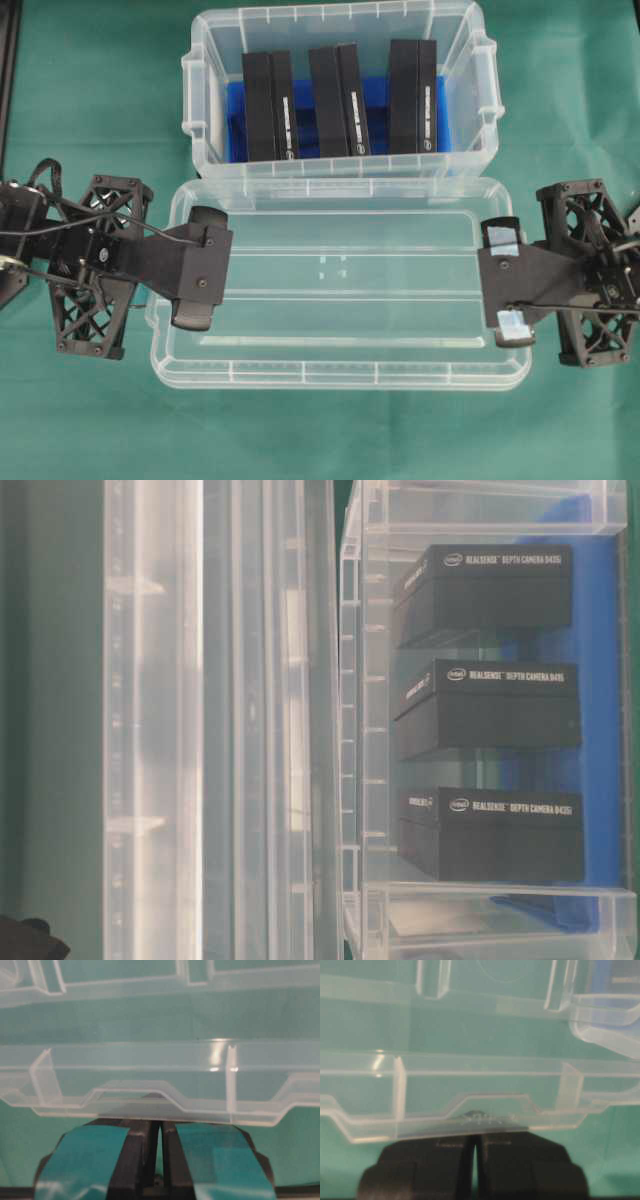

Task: Clamp the lid of the box with both arms, then lift and open it.
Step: 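Carry the lid toward the front of the table with both grippers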

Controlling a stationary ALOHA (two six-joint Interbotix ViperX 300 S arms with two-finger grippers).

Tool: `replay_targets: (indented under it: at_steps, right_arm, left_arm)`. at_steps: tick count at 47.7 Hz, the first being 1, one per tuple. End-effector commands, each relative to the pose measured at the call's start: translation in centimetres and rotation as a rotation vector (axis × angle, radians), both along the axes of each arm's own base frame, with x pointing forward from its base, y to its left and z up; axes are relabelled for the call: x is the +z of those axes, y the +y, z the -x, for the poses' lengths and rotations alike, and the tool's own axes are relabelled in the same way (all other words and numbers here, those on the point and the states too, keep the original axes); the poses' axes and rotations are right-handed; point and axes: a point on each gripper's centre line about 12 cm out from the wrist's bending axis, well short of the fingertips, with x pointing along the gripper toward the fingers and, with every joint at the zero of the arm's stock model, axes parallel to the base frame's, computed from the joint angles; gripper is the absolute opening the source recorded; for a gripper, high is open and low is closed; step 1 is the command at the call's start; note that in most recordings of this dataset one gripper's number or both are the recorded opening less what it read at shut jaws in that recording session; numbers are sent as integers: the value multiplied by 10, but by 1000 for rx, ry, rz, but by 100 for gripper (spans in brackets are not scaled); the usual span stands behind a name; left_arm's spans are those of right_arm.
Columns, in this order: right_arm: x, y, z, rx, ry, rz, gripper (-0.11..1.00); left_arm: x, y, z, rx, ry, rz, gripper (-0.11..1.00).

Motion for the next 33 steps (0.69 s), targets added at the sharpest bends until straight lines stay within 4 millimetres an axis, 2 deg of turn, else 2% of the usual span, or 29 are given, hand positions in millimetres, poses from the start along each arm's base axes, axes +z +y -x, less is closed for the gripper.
replay_targets:
  at_steps: [1,21,33]
  right_arm:
    - [19,1,-18,1,-99,0,0]
    - [20,6,-18,2,-103,1,0]
    - [7,7,-22,5,-69,12,0]
  left_arm:
    - [24,3,-18,30,-112,4,1]
    - [24,-5,-19,28,-109,11,1]
    - [15,-11,-22,28,-91,11,1]
